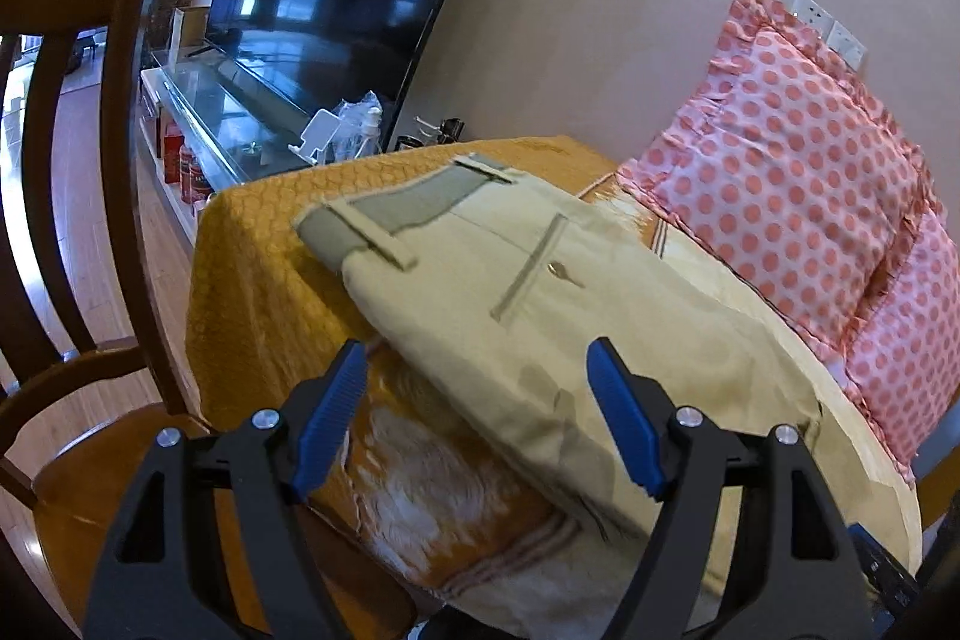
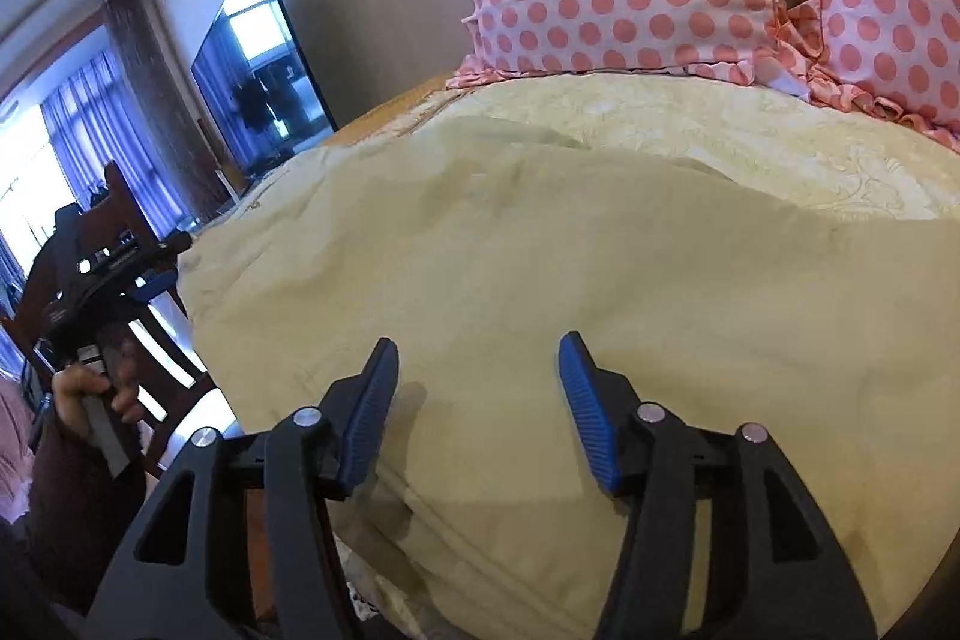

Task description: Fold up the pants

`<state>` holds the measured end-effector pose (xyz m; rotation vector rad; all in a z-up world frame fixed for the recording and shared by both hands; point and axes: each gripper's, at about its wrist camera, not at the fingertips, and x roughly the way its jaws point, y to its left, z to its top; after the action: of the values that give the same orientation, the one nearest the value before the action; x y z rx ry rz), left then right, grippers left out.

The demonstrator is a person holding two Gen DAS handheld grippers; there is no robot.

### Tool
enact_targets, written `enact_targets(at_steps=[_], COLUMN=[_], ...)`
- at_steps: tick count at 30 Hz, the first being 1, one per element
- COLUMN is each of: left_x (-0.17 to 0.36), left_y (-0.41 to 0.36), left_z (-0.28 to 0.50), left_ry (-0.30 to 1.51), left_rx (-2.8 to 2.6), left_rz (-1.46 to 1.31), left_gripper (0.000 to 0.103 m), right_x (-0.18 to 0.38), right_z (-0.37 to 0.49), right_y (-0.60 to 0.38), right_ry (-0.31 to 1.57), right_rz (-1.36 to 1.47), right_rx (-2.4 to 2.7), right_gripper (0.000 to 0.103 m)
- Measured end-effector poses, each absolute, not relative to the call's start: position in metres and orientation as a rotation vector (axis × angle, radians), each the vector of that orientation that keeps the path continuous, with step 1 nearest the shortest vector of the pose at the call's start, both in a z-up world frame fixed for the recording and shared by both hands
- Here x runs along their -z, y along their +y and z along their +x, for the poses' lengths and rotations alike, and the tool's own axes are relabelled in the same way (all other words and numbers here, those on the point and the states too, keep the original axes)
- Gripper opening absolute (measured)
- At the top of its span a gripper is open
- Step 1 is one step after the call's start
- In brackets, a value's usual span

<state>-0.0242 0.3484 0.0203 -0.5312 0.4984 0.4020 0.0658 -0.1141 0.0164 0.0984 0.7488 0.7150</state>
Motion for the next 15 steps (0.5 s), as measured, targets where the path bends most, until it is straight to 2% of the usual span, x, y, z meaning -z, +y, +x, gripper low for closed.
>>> enact_targets(at_steps=[2, 7, 12, 15], left_x=[-0.016, -0.013, -0.013, -0.011], left_y=[0.354, 0.345, 0.335, 0.351], left_z=[-0.014, -0.014, 0.001, 0.004], left_ry=[0.536, 0.523, 0.536, 0.527], left_rx=[-0.407, -0.353, -0.183, -0.228], left_rz=[-0.536, -0.59, -0.671, -0.72], left_gripper=[0.075, 0.084, 0.081, 0.068], right_x=[-0.016, -0.012, -0.011, -0.011], right_z=[0.068, 0.068, 0.066, 0.066], right_y=[-0.11, -0.106, -0.102, -0.104], right_ry=[0.745, 0.729, 0.711, 0.707], right_rz=[0.101, 0.095, 0.1, 0.115], right_rx=[-0.723, -0.735, -0.743, -0.752], right_gripper=[0.064, 0.071, 0.077, 0.077])
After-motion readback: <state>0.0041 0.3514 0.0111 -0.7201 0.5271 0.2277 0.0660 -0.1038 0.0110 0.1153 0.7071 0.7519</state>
